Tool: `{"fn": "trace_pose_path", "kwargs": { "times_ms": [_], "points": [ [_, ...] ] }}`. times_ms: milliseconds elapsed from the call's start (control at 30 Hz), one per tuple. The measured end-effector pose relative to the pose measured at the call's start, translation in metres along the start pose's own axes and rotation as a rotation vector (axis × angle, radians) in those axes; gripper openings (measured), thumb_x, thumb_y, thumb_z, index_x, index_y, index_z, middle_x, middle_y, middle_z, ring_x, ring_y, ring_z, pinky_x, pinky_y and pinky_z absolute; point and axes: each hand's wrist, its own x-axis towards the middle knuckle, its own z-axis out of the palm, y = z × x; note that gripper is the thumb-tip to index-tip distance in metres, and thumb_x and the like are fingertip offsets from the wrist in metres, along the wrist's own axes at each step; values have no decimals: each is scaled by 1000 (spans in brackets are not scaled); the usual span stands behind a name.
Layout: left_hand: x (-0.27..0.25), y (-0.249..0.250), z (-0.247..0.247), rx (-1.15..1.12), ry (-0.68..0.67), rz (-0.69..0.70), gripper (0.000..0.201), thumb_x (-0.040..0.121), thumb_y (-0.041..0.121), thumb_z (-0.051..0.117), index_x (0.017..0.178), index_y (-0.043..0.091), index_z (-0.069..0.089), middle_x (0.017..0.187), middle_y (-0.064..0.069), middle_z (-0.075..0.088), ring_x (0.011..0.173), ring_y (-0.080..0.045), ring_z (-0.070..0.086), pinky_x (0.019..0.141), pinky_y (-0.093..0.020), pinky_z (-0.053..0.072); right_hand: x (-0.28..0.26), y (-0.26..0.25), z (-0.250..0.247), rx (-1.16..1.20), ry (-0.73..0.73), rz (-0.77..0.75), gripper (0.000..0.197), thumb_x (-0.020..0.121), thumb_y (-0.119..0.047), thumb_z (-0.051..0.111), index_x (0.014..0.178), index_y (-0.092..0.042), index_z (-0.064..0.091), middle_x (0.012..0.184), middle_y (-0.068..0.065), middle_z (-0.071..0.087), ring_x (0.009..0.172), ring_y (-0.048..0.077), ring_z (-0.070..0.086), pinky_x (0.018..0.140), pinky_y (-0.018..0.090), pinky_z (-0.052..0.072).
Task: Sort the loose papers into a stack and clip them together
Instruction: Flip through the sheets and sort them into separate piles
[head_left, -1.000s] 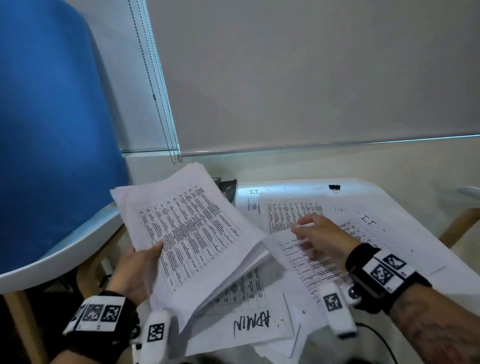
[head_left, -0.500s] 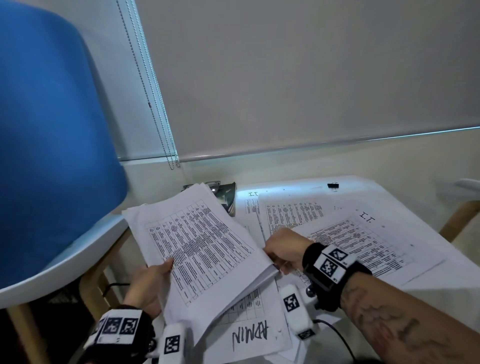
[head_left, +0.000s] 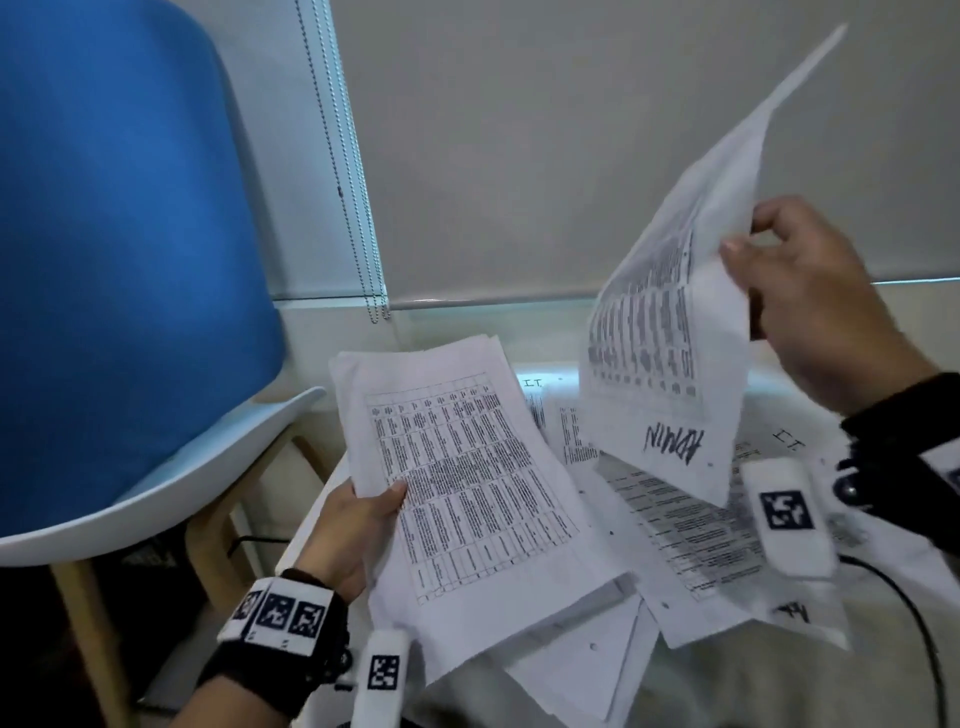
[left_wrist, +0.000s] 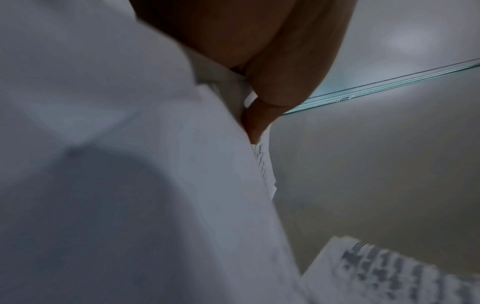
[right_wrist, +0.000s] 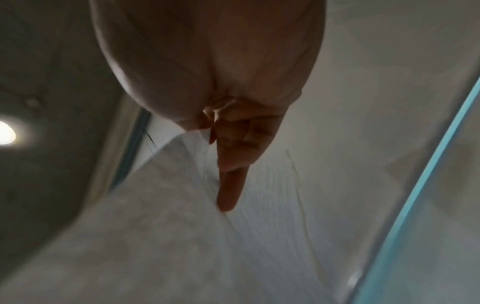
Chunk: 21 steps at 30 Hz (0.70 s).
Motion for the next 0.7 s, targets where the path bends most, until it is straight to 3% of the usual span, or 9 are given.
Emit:
{"fn": "trace_pose_path", "kwargs": {
  "times_ms": [67,167,267,300,367,433,467,567,700],
  "points": [
    [1,-3,10,-4,-17,12,33,97,-5,50,128,-1,59,119,-22,72,103,-35,71,74,-38,62,4,-28,-13,146,-27,-50,19,100,-16,52,85,-27,58,71,1,73,68,27,65,60,39,54],
    [1,-6,22,3,-67,-12,32,97,-3,50,128,-2,60,121,-24,70,110,-39,68,84,-44,60,12,-28,-27,269,-8,31,14,102,-14,48,94,-19,60,78,-2,76,69,11,72,62,30,62],
    [-1,-10,27,15,-104,-44,33,97,0,53,130,-4,59,123,-26,68,112,-42,67,92,-50,56,12,6,-30,305,-54,198,19,102,-12,45,110,-2,60,78,0,74,67,9,71,64,26,62],
    [-2,-11,29,16,-119,-52,33,97,0,53,130,-4,59,123,-26,69,111,-40,68,88,-47,59,8,21,-27,244,-70,239,18,102,-11,46,107,-2,61,72,-1,72,60,8,68,58,24,60],
    [-4,-14,30,1,-135,-63,32,97,0,53,127,-3,61,121,-24,71,108,-37,70,78,-40,62,-5,55,-19,13,-87,293,17,101,-12,51,87,-15,60,62,4,62,47,14,54,44,23,44],
    [-5,-14,32,6,-126,-72,30,96,0,53,125,-4,62,117,-24,72,104,-39,71,74,-39,62,-19,86,-9,-202,-149,358,18,100,-18,54,82,-17,55,69,13,48,53,19,37,49,27,26],
    [-6,-14,32,11,-122,-78,30,96,0,54,125,-5,62,116,-25,72,103,-40,71,73,-40,62,-26,98,-4,-280,-190,400,17,100,-23,54,84,-18,54,70,11,46,55,18,35,50,27,22],
    [-5,-13,32,55,-90,-85,29,97,2,54,123,-4,63,114,-25,73,102,-41,71,77,-44,61,-46,122,13,-446,-292,449,14,101,-29,47,92,-21,54,62,-1,48,39,12,32,41,19,24],
    [1,-16,27,97,-9,-104,37,101,27,53,129,6,63,119,-14,74,111,-34,68,101,-46,50,-63,138,36,-525,-365,415,16,105,-28,39,105,-18,51,67,1,49,49,10,35,48,22,34]
  ]
}}
